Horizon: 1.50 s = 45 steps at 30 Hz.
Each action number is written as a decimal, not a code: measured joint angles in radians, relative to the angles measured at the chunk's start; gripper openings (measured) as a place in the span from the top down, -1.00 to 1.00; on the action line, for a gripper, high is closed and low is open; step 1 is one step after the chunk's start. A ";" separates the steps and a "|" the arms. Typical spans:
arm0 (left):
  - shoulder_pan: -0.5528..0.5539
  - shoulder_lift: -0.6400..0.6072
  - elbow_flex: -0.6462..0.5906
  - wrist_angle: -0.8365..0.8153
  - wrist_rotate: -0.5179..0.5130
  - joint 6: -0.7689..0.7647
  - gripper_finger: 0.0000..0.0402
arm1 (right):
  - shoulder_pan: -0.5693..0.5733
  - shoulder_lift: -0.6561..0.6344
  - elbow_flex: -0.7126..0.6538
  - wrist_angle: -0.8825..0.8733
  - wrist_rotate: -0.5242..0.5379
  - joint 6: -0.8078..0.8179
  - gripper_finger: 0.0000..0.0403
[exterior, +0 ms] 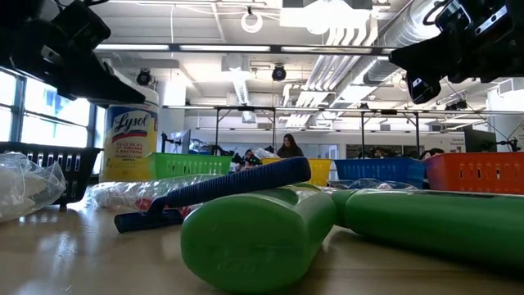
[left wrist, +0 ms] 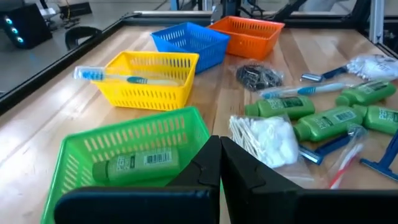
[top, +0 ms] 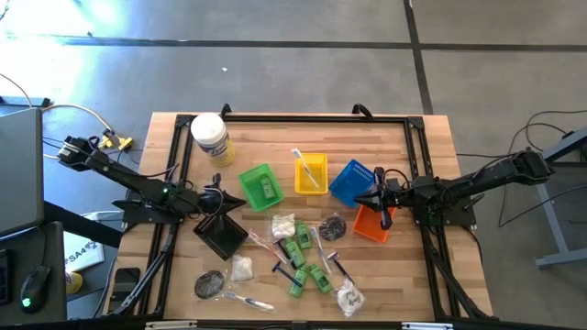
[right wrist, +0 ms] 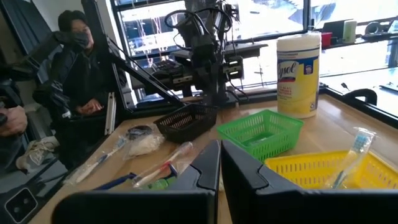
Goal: Pick & Place Travel size toiletries
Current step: Put the bottom left razor into the black bin
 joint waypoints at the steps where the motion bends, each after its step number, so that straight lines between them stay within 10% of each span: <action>1: 0.000 -0.004 -0.007 0.013 0.000 0.011 1.00 | 0.000 0.003 0.000 0.001 0.000 0.000 0.96; 12: 0.000 -0.010 -0.011 0.020 0.012 0.025 1.00 | 0.005 0.045 0.077 -0.078 -0.018 0.054 0.96; 26: 0.000 -0.010 -0.011 0.019 0.011 0.019 1.00 | 0.157 0.605 0.816 -0.781 -0.108 0.208 0.94; 45: 0.000 -0.010 -0.011 -0.008 0.002 -0.034 1.00 | 0.270 1.270 1.415 -0.976 -0.195 0.433 0.04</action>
